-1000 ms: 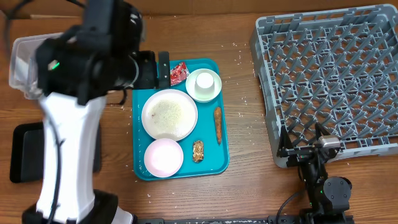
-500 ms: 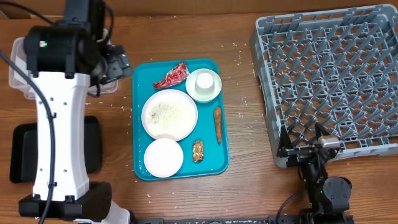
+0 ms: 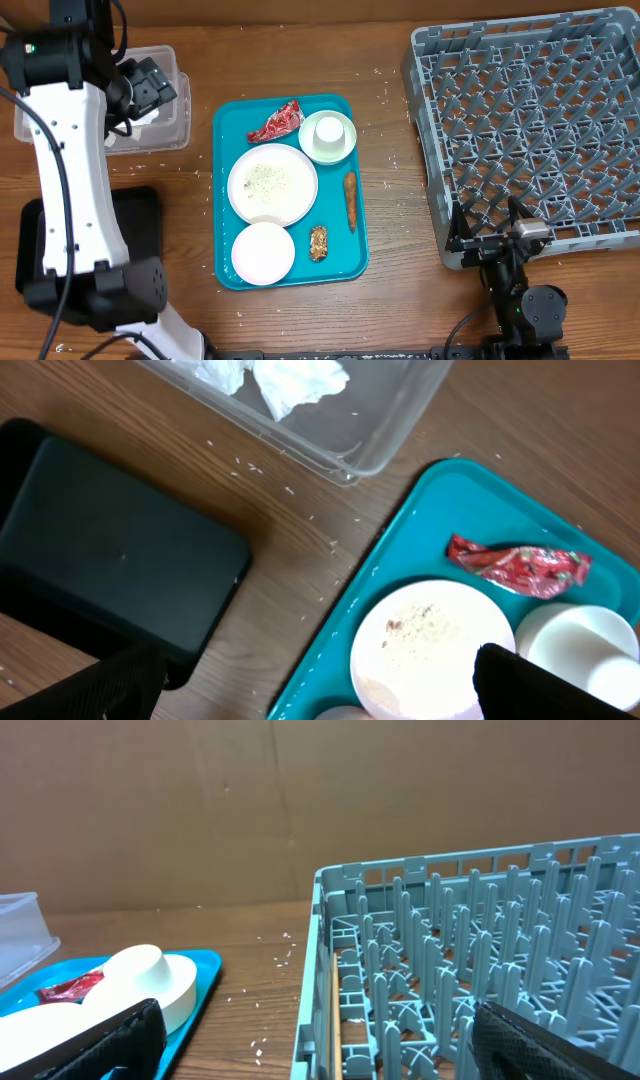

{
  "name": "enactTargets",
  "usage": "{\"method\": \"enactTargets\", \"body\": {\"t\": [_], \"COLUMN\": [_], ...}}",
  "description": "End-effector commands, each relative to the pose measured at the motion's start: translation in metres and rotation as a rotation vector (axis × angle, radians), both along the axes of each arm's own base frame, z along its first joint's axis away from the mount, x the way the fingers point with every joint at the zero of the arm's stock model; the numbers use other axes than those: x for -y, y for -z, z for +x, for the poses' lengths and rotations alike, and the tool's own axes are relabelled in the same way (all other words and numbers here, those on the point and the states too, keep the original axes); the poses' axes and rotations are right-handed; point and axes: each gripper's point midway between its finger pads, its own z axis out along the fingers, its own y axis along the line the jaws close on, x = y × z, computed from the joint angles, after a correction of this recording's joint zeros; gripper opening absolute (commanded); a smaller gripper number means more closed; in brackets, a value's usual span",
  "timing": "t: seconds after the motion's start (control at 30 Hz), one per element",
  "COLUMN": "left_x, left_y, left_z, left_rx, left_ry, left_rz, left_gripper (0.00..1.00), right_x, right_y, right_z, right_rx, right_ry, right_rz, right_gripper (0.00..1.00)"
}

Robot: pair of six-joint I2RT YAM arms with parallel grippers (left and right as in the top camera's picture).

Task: Sort waste into correct bins and load items into the dishwasher
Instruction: 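Reach the right gripper over the tray to the white cup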

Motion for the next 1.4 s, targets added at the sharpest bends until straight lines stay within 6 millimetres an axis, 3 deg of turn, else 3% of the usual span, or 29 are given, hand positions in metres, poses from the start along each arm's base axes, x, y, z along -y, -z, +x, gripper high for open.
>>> {"method": "enactTargets", "body": {"t": [0.0, 0.17, 0.23, 0.33, 0.47, 0.7, 0.9, 1.0, 1.13, 1.37], "left_x": [-0.008, -0.007, -0.011, -0.011, -0.014, -0.016, -0.016, -0.017, -0.017, -0.016], "left_y": [0.028, 0.039, 0.038, 0.038, 0.039, 0.039, 0.038, 0.038, 0.038, 0.038], "left_z": [0.008, 0.012, 0.013, 0.012, 0.009, 0.009, 0.011, 0.011, 0.011, 0.011], "left_rx": [-0.062, -0.084, -0.081, -0.083, -0.102, -0.104, -0.096, -0.093, -0.093, -0.094], "left_ry": [-0.044, -0.046, -0.049, -0.05, -0.018, -0.013, -0.012, -0.012, -0.012, -0.011], "left_rz": [-0.081, -0.12, -0.102, -0.098, -0.073, -0.057, -0.056, -0.055, -0.055, -0.055], "left_gripper": [1.0, 1.0, 1.0, 1.0, 1.0, 1.0, 1.0, 1.0, 1.0, 1.0], "right_x": [-0.019, -0.072, -0.091, -0.103, -0.097, -0.052, -0.046, -0.051, -0.073, -0.095], "right_y": [-0.013, -0.063, -0.067, -0.069, -0.099, -0.155, -0.195, -0.219, -0.246, -0.277], "right_z": [-0.005, -0.039, -0.056, -0.07, -0.079, -0.081, -0.092, -0.086, -0.07, 0.002], "right_rx": [0.062, 0.242, 0.251, 0.265, 0.349, 0.54, 0.611, 0.581, 0.491, 0.144], "right_ry": [-0.114, -0.478, -0.624, -0.726, -0.724, -0.534, -0.506, -0.503, -0.561, -0.601], "right_rz": [0.011, 0.1, 0.102, 0.083, 0.185, 0.451, 0.424, 0.368, 0.186, 0.05], "right_gripper": [1.0, 1.0, 1.0, 1.0, 1.0, 1.0, 1.0, 1.0, 1.0, 1.0]}}
